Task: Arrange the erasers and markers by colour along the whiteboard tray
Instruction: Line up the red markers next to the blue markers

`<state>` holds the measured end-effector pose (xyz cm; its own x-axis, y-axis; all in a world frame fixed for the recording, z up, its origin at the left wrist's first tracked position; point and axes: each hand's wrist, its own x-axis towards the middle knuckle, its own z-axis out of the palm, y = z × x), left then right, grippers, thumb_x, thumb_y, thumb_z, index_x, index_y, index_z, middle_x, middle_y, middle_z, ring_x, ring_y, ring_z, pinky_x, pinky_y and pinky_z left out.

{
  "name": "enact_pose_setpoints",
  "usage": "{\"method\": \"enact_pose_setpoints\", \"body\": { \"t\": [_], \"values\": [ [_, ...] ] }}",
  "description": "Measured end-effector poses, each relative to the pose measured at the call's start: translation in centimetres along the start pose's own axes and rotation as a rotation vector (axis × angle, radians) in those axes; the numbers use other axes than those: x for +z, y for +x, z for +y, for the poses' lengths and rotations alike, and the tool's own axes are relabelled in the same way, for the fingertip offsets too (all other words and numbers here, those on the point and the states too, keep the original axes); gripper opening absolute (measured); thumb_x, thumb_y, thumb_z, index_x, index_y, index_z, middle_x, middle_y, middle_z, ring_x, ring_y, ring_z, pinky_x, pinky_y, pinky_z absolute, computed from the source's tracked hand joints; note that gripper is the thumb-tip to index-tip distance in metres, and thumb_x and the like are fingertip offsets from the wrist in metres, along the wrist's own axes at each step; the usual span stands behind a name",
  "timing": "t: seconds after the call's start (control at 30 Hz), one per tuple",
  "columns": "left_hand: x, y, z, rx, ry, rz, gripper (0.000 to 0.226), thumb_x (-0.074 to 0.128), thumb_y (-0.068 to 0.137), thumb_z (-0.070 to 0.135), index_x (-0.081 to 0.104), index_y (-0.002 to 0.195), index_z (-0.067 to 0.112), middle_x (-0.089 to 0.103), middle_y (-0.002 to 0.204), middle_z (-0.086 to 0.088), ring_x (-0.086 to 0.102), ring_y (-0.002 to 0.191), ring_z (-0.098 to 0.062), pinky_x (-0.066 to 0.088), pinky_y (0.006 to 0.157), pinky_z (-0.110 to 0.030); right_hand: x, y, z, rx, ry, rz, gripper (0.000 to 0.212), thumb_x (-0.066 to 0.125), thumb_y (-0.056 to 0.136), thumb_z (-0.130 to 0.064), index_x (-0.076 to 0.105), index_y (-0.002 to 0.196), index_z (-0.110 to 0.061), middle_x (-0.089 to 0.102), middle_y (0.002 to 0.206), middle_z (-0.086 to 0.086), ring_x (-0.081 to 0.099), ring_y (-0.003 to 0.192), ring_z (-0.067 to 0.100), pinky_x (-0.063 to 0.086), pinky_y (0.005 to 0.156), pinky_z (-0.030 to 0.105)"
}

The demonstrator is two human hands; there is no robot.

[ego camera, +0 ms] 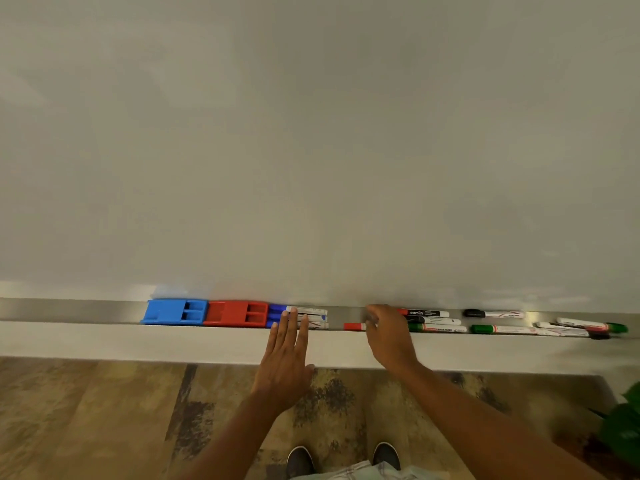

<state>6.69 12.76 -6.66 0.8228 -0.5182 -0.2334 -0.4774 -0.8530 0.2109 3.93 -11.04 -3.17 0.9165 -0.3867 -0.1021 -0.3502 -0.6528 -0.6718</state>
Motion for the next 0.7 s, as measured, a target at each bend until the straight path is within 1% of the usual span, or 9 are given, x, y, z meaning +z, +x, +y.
{"method": "enact_pose_setpoints", "body": {
  "t": [0.07,0.13,0.17,0.23,0.3,0.43,0.6,0.63,0.7],
  "values": [
    [-0.1,-0.1,0.5,0.011,-0.002,-0.008,0.098,0.045,0.105,0.05,-0.03,0.156,0.015,-0.04,0.164,-0.011,-0.038,0.153,-0.03,-0.027,0.121,-0.041,-0.6,-0.8,1.6,-0.053,-0.115,0.012,0.015,0.059,0.096,-0.008,0.07,0.106,-0.01,0.071,0.104,0.007,0.066,0.098,0.024,0.056,0.087,0.04],
    [0.0,-0.2,1.0,0.017,0.008,-0.025,0.095,0.042,0.105,0.049,-0.031,0.155,0.014,-0.041,0.163,-0.012,-0.038,0.153,-0.031,-0.026,0.121,-0.042,-0.5,-1.5,3.3,-0.149,-0.272,0.001,0.027,0.063,0.094,-0.013,0.07,0.12,-0.012,0.072,0.119,0.007,0.066,0.113,0.026,0.052,0.1,0.04],
    [0.1,-0.2,1.1,0.017,0.013,-0.032,0.094,0.041,0.106,0.048,-0.032,0.154,0.014,-0.041,0.163,-0.012,-0.038,0.153,-0.032,-0.027,0.12,-0.042,-0.3,-2.0,4.2,-0.185,-0.346,-0.029,0.036,0.064,0.095,-0.018,0.066,0.131,-0.012,0.068,0.133,0.008,0.062,0.126,0.028,0.046,0.11,0.041],
    [0.4,-0.3,1.4,0.018,0.016,-0.029,0.093,0.041,0.105,0.043,-0.032,0.154,0.014,-0.038,0.166,-0.013,-0.037,0.153,-0.032,-0.029,0.119,-0.041,0.4,-2.8,5.4,-0.216,-0.463,-0.117,0.052,0.057,0.1,-0.028,0.05,0.15,-0.013,0.048,0.158,0.006,0.041,0.148,0.027,0.024,0.125,0.04],
    [0.6,-0.4,1.6,0.027,0.023,-0.015,0.093,0.042,0.104,0.042,-0.031,0.154,0.014,-0.035,0.167,-0.014,-0.036,0.153,-0.032,-0.029,0.119,-0.041,1.2,-3.3,5.9,-0.233,-0.507,-0.162,0.06,0.049,0.103,-0.034,0.036,0.158,-0.015,0.03,0.168,0.004,0.024,0.157,0.025,0.006,0.126,0.038],
    [0.7,-0.2,1.9,0.025,0.062,-0.026,0.092,0.04,0.105,0.044,-0.031,0.155,0.015,-0.038,0.165,-0.013,-0.036,0.154,-0.033,-0.03,0.119,-0.042,2.3,-3.5,5.1,-0.261,-0.516,-0.184,0.064,0.044,0.103,-0.039,0.027,0.161,-0.016,0.019,0.172,0.003,0.013,0.16,0.024,-0.006,0.121,0.037],
    [0.6,-0.1,1.9,0.01,0.06,-0.055,0.092,0.038,0.106,0.054,-0.03,0.155,0.015,-0.042,0.162,-0.011,-0.04,0.15,-0.032,-0.034,0.116,-0.04,2.5,-3.3,4.3,-0.254,-0.474,-0.175,0.062,0.046,0.103,-0.038,0.03,0.16,-0.018,0.025,0.17,0.003,0.019,0.158,0.024,-0.003,0.121,0.037],
    [0.6,-0.2,1.8,0.011,0.057,-0.049,0.092,0.037,0.106,0.055,-0.032,0.154,0.017,-0.043,0.162,-0.01,-0.041,0.15,-0.032,-0.034,0.116,-0.039,2.3,-3.3,4.2,-0.248,-0.444,-0.16,0.06,0.049,0.103,-0.037,0.035,0.158,-0.018,0.031,0.168,0.003,0.025,0.156,0.024,0.002,0.122,0.037],
    [0.8,-0.2,1.8,0.004,0.022,-0.02,0.09,0.036,0.106,0.054,-0.031,0.154,0.019,-0.041,0.164,-0.009,-0.041,0.15,-0.029,-0.035,0.117,-0.037,1.3,-3.1,4.0,-0.222,-0.396,-0.091,0.054,0.057,0.1,-0.035,0.048,0.15,-0.019,0.048,0.157,0.003,0.043,0.146,0.025,0.023,0.123,0.039]
  ]
}}
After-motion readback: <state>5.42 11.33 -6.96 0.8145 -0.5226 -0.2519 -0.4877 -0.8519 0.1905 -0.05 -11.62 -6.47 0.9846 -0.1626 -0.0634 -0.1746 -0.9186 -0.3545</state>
